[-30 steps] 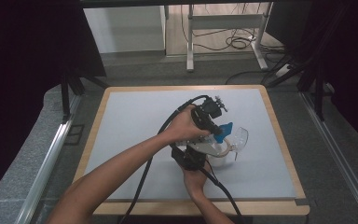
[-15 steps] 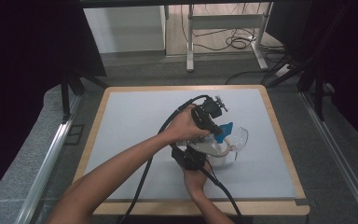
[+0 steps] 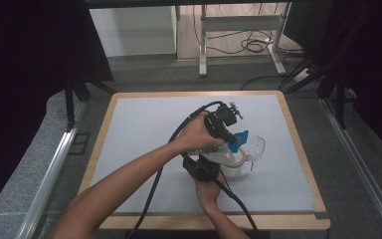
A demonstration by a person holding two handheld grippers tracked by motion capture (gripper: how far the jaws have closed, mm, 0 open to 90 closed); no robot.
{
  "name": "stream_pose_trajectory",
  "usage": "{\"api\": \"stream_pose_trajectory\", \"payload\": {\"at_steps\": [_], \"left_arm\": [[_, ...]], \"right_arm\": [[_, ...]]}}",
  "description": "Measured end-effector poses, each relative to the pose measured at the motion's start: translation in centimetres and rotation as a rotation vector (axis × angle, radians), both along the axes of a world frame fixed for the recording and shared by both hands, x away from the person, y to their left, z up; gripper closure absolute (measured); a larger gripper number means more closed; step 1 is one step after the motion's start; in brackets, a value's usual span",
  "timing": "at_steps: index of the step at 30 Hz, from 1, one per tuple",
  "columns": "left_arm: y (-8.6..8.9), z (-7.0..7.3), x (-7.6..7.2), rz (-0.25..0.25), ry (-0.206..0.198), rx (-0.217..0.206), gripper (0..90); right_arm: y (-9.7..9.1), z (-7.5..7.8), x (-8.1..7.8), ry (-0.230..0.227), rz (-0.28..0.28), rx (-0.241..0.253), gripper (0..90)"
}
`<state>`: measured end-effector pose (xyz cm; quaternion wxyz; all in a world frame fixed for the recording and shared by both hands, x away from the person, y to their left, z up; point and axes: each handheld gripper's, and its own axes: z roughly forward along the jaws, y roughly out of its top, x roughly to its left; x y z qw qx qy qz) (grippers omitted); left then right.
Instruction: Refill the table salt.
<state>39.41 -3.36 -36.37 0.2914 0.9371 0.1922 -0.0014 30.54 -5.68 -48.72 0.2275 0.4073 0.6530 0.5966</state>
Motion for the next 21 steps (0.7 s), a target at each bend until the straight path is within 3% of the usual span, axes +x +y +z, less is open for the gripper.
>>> {"api": "stream_pose_trajectory", "payload": {"at_steps": [21], "left_arm": [[0.06, 0.06, 0.01, -0.003, 0.002, -0.003, 90.0]], "right_arm": [[-0.02, 0.11, 0.01, -0.007, 0.001, -0.003, 58.0]]}}
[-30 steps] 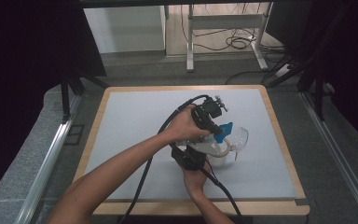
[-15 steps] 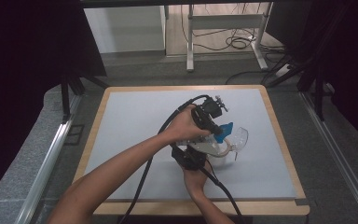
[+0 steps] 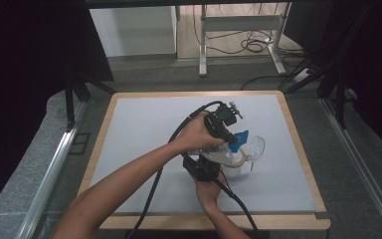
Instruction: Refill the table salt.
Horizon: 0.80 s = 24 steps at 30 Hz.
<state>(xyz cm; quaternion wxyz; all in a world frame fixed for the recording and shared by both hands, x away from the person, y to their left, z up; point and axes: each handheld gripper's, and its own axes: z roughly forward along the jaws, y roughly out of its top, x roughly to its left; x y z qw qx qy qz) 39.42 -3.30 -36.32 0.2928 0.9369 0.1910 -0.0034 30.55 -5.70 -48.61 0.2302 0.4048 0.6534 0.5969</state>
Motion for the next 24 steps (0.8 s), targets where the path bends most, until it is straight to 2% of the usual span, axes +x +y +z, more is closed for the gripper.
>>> {"api": "stream_pose_trajectory", "payload": {"at_steps": [24], "left_arm": [[-0.13, -0.09, 0.0, -0.004, 0.001, -0.001, 90.0]], "right_arm": [[-0.07, 0.05, 0.01, -0.001, -0.001, 0.004, 58.2]]}}
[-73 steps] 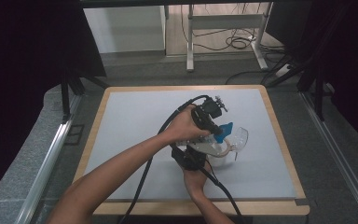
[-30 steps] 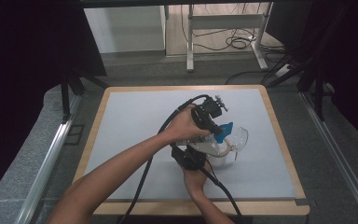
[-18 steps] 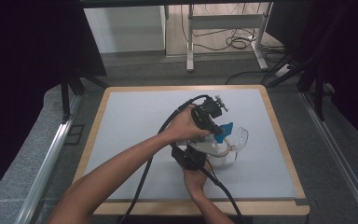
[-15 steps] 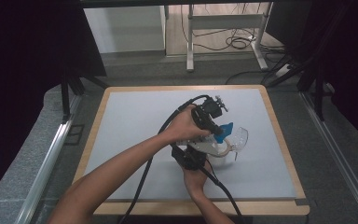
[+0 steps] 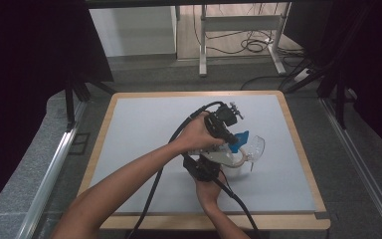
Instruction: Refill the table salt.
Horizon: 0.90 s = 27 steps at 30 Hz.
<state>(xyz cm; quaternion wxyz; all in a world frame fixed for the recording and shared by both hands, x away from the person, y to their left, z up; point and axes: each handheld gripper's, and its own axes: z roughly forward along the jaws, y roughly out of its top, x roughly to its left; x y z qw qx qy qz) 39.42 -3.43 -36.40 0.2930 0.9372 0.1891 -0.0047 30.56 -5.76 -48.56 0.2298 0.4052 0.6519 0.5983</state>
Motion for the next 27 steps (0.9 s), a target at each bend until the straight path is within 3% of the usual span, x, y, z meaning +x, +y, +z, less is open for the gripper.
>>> {"api": "stream_pose_trajectory", "payload": {"at_steps": [27], "left_arm": [[0.02, -0.12, 0.17, -0.005, 0.006, -0.003, 90.0]], "right_arm": [[-0.02, 0.04, 0.02, 0.003, -0.001, 0.004, 58.6]]}}
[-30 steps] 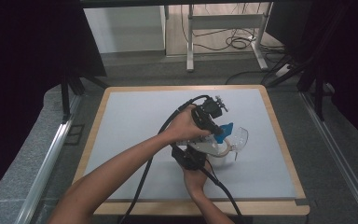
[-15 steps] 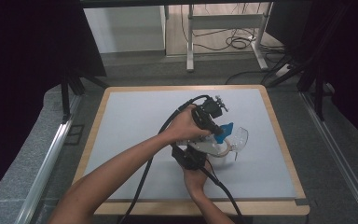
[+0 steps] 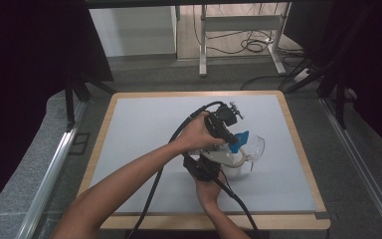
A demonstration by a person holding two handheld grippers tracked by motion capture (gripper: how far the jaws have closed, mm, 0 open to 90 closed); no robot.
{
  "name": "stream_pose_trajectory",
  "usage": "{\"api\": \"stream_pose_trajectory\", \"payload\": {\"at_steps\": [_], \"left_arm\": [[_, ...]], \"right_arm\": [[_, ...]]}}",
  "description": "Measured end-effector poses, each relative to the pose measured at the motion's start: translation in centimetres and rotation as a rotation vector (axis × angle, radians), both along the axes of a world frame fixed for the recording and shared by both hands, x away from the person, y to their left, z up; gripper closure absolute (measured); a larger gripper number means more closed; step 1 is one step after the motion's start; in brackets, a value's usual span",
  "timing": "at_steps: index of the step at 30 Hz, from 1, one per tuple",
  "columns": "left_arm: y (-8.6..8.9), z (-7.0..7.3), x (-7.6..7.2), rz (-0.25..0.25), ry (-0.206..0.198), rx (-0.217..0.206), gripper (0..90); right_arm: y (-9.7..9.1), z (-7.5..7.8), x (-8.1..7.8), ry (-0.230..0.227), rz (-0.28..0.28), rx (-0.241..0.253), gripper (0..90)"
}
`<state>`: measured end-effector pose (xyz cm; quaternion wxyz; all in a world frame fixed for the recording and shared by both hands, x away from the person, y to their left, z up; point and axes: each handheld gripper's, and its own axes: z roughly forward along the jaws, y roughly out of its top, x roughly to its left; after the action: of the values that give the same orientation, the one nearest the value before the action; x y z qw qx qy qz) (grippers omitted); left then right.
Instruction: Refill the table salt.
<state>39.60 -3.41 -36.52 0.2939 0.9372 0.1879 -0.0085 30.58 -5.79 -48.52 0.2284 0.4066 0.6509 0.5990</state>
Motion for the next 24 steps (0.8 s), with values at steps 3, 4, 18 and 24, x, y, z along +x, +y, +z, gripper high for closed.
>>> {"api": "stream_pose_trajectory", "payload": {"at_steps": [3, 4, 18, 24], "left_arm": [[-0.01, 0.02, -0.01, 0.002, 0.0, -0.001, 90.0], [-0.02, 0.0, -0.01, 0.001, 0.0, -0.002, 90.0], [0.03, 0.03, 0.01, 0.002, 0.003, 0.0, 90.0], [0.01, 0.03, -0.01, 0.0, 0.001, -0.003, 90.0]], "right_arm": [[-0.02, 0.0, 0.0, -0.001, 0.001, -0.003, 58.7], [-0.03, 0.0, 0.0, -0.001, 0.001, -0.004, 58.7], [-0.02, -0.01, 0.03, -0.005, 0.002, -0.009, 58.8], [-0.03, 0.02, 0.01, -0.005, 0.0, -0.008, 58.8]]}}
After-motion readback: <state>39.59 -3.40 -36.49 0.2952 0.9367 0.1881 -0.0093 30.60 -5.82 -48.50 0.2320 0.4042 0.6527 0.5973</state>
